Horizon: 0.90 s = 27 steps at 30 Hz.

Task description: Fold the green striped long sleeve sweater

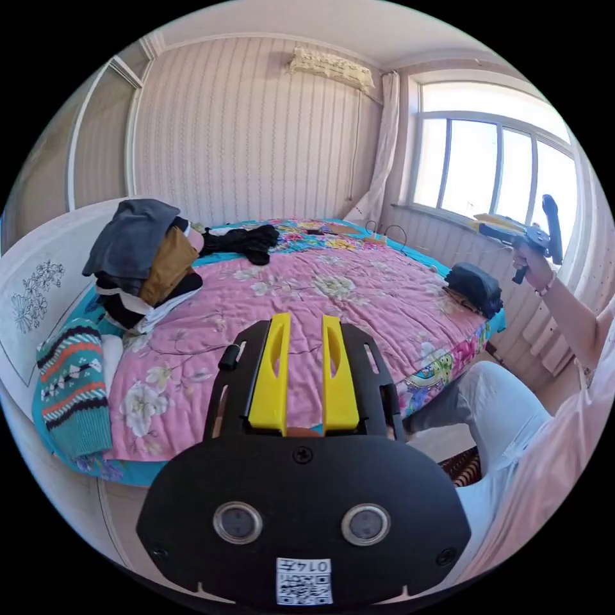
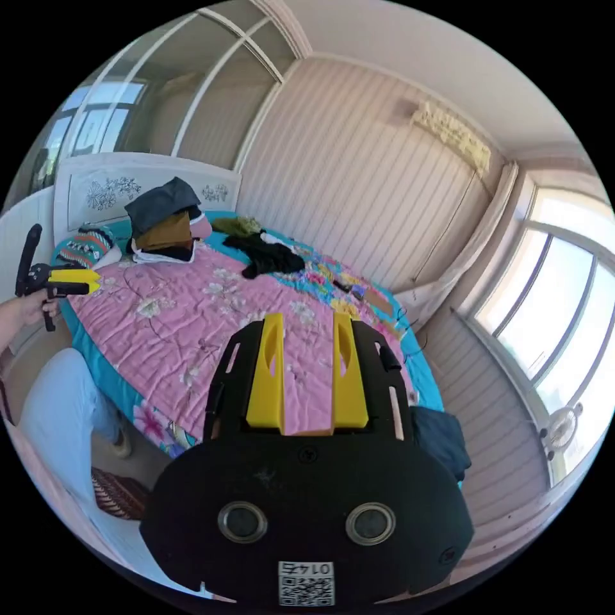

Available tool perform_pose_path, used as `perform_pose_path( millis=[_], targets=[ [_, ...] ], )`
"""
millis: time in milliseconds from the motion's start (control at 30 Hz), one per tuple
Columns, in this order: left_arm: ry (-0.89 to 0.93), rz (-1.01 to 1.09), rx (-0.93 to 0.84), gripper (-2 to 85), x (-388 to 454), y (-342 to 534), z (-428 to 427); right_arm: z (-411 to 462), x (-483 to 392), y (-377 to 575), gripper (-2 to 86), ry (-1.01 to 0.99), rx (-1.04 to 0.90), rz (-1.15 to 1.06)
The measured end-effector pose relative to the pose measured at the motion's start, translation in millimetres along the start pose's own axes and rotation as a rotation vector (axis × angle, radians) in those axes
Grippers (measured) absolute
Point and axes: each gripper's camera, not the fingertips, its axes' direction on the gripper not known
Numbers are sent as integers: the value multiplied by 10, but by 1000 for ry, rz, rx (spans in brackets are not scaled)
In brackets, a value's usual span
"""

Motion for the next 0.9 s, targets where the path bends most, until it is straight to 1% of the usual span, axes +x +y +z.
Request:
perform_pose_path(
  millis=[33,67,100,167,200,267,300,367,400,467,500,567,600,667,767,900],
  targets=[
    [-33,-35,13,87,-188,119,-137,-20,-252,-189,111,-21,45,-56],
    [-67,-90,19,103,-391,244,-263,16,-479,-386,116,-95,54,-94],
    [-83,-121,21,111,-497,309,-325,49,-588,-480,123,-138,57,-106],
    [-155,-213,30,145,-916,581,-569,241,-1036,-818,143,-301,69,-141],
    [-181,-230,33,151,-1020,651,-634,302,-1159,-896,146,-340,69,-152],
    [-302,-291,49,162,-1431,920,-905,572,-1704,-1190,150,-487,55,-207],
    [-329,-305,56,162,-1533,984,-974,644,-1851,-1254,150,-520,52,-217],
    [-414,-366,83,160,-1961,1218,-1214,959,-2494,-1478,142,-679,10,-269],
    [-430,-379,82,160,-2075,1267,-1255,1046,-2665,-1526,141,-722,-8,-285],
    [-507,-427,48,158,-2538,1453,-1342,1377,-3341,-1718,141,-868,-80,-359],
    [-524,-446,38,157,-2662,1505,-1351,1456,-3511,-1764,145,-899,-90,-379],
    [-553,-572,0,156,-3171,1735,-1382,1791,-4168,-1937,157,-990,-141,-426],
    [-565,-601,-5,157,-3284,1791,-1389,1882,-4322,-1979,160,-1011,-158,-428],
    [-593,-702,-7,159,-3680,2005,-1405,2280,-4884,-2157,165,-1096,-258,-381],
    [-568,-769,4,170,-4020,2176,-1342,2759,-5486,-2360,156,-1186,-391,-290],
    [-544,-822,-48,189,-4318,2283,-1118,3145,-5977,-2565,143,-1188,-416,-176]
  ],
)
